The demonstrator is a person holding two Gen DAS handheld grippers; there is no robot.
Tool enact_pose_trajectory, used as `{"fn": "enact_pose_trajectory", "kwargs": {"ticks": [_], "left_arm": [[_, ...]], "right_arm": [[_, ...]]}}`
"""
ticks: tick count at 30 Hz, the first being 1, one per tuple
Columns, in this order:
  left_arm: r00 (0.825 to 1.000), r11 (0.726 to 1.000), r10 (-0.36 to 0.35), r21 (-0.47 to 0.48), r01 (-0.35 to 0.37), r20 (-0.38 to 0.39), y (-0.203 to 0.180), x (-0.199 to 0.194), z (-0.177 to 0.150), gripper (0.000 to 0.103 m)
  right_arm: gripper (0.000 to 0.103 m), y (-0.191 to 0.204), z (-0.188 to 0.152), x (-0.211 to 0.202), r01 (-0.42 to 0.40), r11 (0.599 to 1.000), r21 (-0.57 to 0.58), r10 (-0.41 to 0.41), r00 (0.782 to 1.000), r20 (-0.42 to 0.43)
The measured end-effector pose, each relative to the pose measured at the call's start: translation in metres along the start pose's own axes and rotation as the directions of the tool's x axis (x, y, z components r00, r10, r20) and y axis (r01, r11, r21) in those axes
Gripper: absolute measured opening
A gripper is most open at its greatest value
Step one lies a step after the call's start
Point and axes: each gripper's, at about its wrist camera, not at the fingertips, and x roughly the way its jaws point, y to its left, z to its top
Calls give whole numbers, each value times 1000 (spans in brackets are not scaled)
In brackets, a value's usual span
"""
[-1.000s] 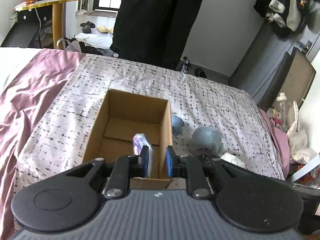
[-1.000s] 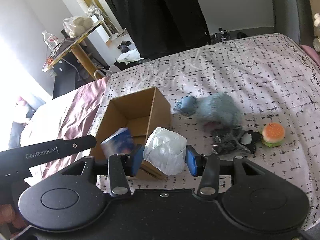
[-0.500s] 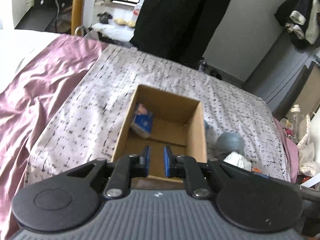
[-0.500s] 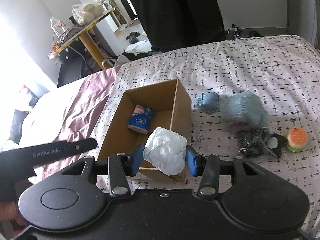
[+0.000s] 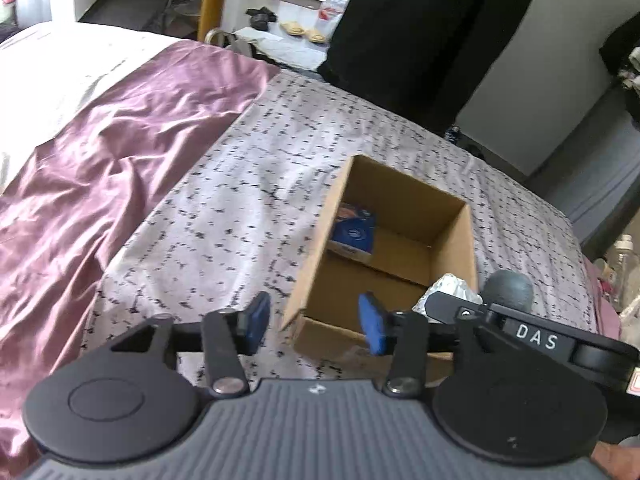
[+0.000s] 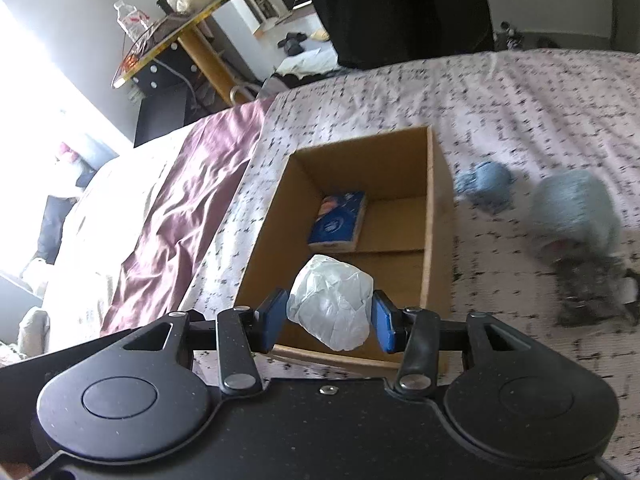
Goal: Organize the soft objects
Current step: 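Open both grippers to drop the blue box and white item into the cardboard box, then withdraw both tools from the cardboard box toward the bag of black beads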
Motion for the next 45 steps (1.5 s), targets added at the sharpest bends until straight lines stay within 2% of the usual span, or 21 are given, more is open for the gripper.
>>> {"fn": "enact_pose_trajectory", "kwargs": {"ticks": [3,4,5,7,16,20,23,25,29,35,45], "left_arm": [[1000,999,17,-29,-17,-8,7,0,0,67],[999,999,31,-30,-32,-10,8,0,0,75],[999,999,47,-25,-47,-8,8,-1,0,81],[998,998,62,-10,-62,-8,7,-1,-1,85],[998,998,54,28,-53,-33,-14,-5,-8,88],[999,997,48,53,-47,-15,-29,-12,-13,94],[999,996,46,79,-46,-6,-42,-16,-17,99],[999,995,41,88,-41,9,-49,-20,-20,103],[999,994,26,103,-28,26,-63,-26,-27,103],[999,988,33,152,-38,33,-83,-34,-39,103],[999,986,5,165,-11,35,-110,-44,-53,103]], "right_arm": [[50,1,0,7,-16,1000,25,17,1000,-21],[54,2,0,8,-18,999,30,19,1000,-25],[63,1,0,7,-22,999,35,23,1000,-21],[68,0,0,2,-28,999,37,29,1000,-7],[74,-26,-4,-34,-16,998,63,14,999,37],[76,-41,-9,-54,-3,998,67,-1,998,60],[87,-52,-14,-69,19,998,61,-24,996,83],[87,-58,-17,-77,43,998,50,-47,995,92],[95,-70,-24,-92,64,997,46,-68,992,104],[97,-86,-31,-110,82,996,40,-87,989,122],[103,-118,-42,-135,100,992,73,-110,982,151]]}}
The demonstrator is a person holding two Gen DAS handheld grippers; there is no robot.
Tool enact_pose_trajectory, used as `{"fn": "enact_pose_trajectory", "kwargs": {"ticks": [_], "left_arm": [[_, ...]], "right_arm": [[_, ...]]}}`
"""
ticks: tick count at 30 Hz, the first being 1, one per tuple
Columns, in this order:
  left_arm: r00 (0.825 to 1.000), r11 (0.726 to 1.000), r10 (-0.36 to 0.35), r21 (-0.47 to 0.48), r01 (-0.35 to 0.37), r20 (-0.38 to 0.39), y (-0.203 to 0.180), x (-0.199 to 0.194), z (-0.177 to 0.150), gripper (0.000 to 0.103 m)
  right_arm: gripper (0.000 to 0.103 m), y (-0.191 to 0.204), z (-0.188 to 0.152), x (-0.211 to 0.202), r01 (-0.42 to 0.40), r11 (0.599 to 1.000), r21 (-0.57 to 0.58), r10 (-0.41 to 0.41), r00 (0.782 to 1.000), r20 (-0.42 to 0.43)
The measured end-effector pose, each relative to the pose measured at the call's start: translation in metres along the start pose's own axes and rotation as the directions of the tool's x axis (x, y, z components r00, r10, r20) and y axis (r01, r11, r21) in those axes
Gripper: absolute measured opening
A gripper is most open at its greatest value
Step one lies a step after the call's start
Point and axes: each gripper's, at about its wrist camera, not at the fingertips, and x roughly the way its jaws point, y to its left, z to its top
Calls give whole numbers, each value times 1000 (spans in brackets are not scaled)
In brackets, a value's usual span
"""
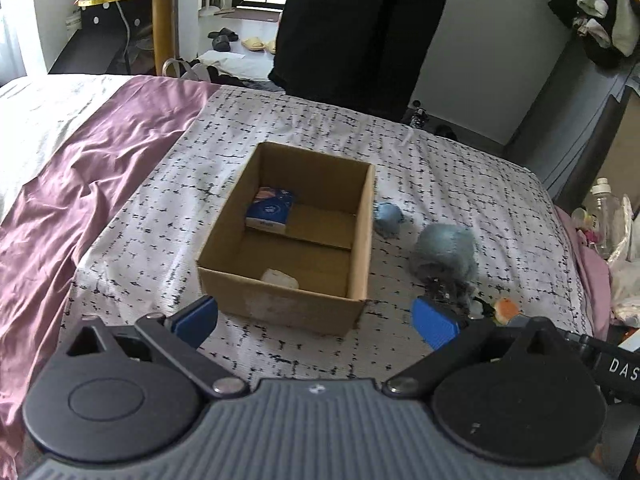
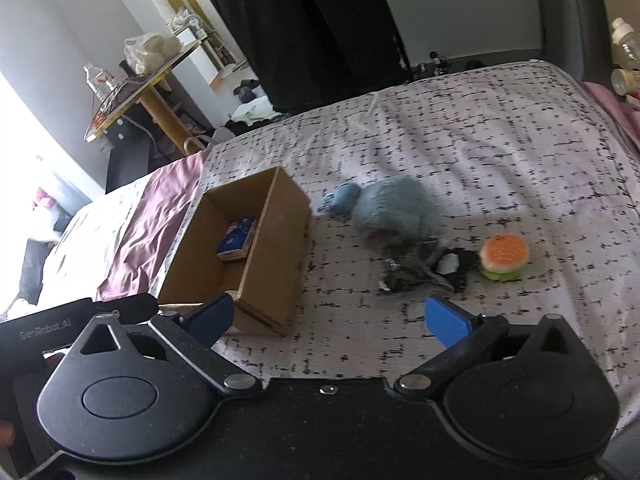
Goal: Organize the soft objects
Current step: 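Withdraw both tools from the cardboard box toward the bag of black beads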
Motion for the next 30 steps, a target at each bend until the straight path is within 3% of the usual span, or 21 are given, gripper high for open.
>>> {"fn": "enact_pose_trajectory", "kwargs": {"ticks": [14,30], "left_arm": [[1000,1000,-2,12,2,1,-42,0,-6,103],[999,999,-48,17,48,-12,-85,35,-7,100]], "right_arm": [[103,-49,-2,-10,-1,999,43,0,1000,24],[97,-107,10,5,18,996,92,-23,998,52]]}}
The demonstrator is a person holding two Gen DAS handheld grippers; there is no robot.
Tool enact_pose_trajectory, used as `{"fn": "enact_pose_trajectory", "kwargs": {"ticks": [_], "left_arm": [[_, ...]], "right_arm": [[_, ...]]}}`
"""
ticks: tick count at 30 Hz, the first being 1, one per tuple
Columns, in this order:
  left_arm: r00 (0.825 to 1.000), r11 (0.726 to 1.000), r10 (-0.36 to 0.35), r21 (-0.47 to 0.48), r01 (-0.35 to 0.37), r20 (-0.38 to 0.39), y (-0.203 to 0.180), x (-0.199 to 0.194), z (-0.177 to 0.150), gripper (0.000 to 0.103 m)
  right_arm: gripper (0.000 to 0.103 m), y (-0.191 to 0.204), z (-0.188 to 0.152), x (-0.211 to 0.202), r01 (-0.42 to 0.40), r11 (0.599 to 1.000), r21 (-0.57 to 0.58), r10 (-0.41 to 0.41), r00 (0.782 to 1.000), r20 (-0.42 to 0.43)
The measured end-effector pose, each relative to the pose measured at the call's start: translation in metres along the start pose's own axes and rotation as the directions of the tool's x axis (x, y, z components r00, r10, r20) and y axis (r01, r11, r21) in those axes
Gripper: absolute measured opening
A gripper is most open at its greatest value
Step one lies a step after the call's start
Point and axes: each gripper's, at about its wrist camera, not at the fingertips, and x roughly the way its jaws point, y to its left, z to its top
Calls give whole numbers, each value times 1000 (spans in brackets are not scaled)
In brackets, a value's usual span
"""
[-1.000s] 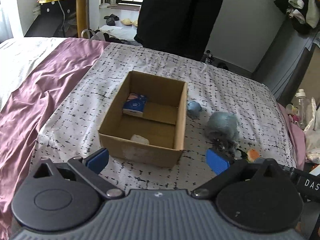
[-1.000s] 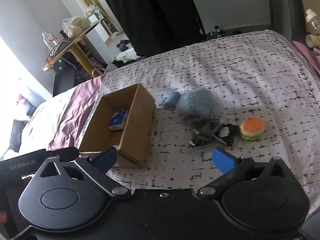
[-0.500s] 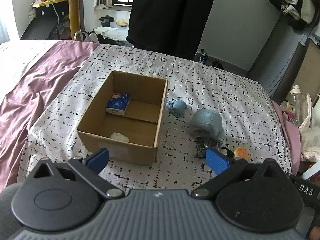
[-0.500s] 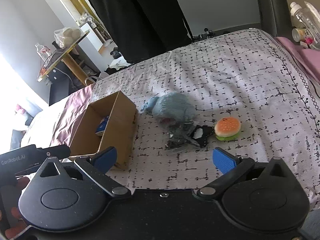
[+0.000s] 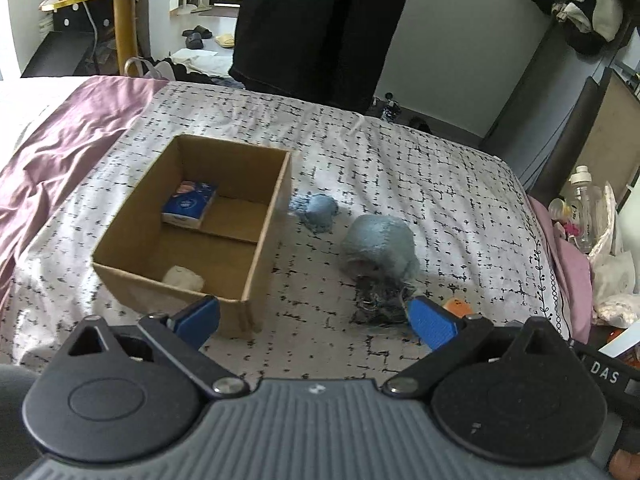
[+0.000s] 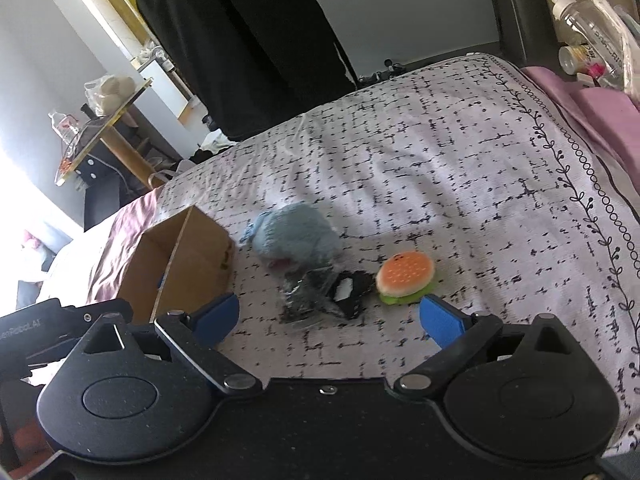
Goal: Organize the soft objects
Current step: 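Withdraw both tools from the cardboard box toward the bag of black beads, then grasp the clear bag of black beads with left gripper while right gripper grasps the orange burger plush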
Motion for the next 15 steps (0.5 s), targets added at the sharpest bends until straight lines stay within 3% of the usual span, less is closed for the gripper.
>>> {"fn": "enact_pose_trajectory", "kwargs": {"ticks": [8,15], "left_arm": [[999,998,-18,64,21,-42,-28,34,0,100],[996,997,-15,76,21,-88,-47,72,-3,96]], "right_arm": [[86,-28,-9,32,28,998,54,-27,999,-30],[84,-41,-6,49,61,997,41,-59,997,-52]]}}
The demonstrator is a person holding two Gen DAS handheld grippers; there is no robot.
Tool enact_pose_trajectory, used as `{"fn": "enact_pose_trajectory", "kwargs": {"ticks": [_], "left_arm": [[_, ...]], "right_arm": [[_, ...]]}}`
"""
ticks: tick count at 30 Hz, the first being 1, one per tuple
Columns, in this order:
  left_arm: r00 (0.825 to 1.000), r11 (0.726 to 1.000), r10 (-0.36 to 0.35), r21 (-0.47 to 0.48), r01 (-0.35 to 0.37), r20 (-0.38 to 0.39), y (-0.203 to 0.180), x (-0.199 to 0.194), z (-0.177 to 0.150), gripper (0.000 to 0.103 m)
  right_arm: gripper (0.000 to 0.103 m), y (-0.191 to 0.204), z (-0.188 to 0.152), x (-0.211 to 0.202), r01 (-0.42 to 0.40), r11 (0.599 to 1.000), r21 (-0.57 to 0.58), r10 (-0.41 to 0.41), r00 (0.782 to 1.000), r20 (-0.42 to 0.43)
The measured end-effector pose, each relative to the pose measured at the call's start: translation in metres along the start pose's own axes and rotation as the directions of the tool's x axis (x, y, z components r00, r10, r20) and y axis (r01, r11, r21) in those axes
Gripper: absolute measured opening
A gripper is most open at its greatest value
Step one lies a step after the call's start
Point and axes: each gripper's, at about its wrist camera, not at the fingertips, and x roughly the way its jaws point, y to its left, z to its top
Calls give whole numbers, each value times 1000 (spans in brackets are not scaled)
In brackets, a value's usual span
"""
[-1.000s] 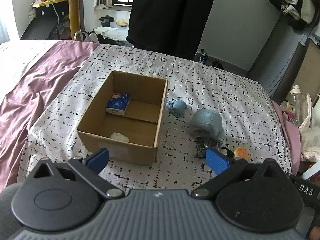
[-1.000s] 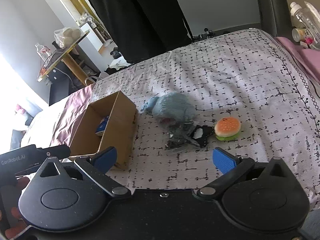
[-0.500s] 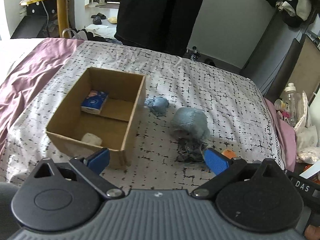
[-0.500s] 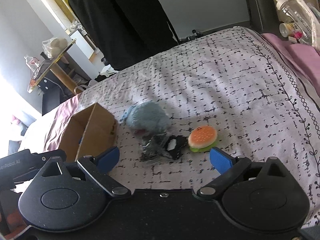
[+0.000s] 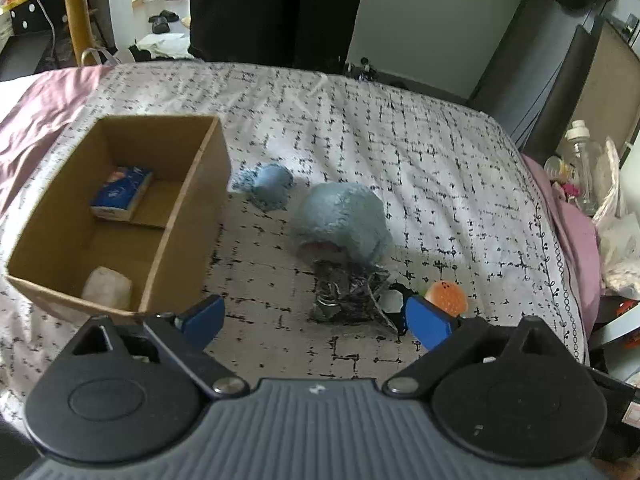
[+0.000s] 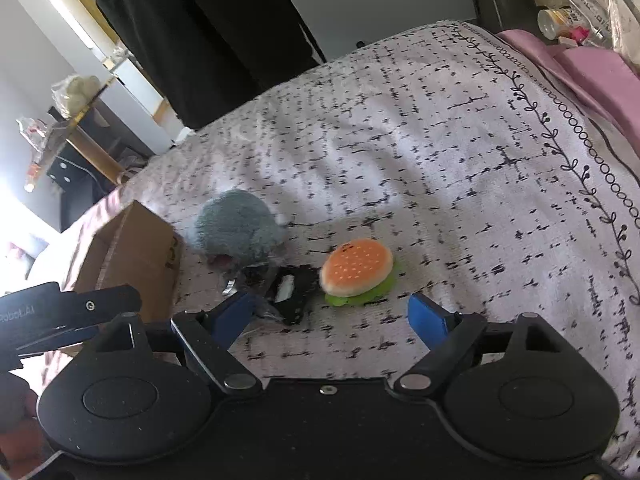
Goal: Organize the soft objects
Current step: 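Grasp the clear bag of black beads with left gripper while right gripper grasps the orange burger plush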
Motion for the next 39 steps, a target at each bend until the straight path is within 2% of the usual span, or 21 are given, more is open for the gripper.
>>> {"fn": "enact_pose_trajectory", "kwargs": {"ticks": [13,27,28,29,31,33,34,36,39], "left_arm": [[995,1000,19,-4,-19,-98,-20,65,5,83],[986,1000,13,-26,-18,-164,-21,110,8,74],[986,999,9,-32,-14,-169,-20,113,8,70],[985,999,-1,-41,-7,-175,-18,115,7,63],[983,998,-15,-57,5,-182,-15,117,6,55],[985,999,-18,-51,9,-171,-16,116,6,53],[985,999,-19,-48,11,-169,-16,114,5,50],[985,999,-28,-47,21,-168,-16,111,5,47],[987,999,-31,-45,24,-159,-14,105,5,45]], "right_arm": [[76,-21,6,37,-3,1000,28,4,998,-70],[71,-30,13,61,-31,999,43,34,997,-72],[71,-29,14,63,-34,999,39,37,997,-74],[69,-28,14,65,-35,999,34,38,997,-73],[62,-26,14,68,-34,999,28,36,997,-71],[50,-28,14,71,-34,999,35,37,997,-74],[49,-28,14,71,-34,999,41,36,997,-72],[37,-30,13,70,-37,998,51,41,996,-73],[31,-30,12,66,-33,998,50,36,997,-70]]}}
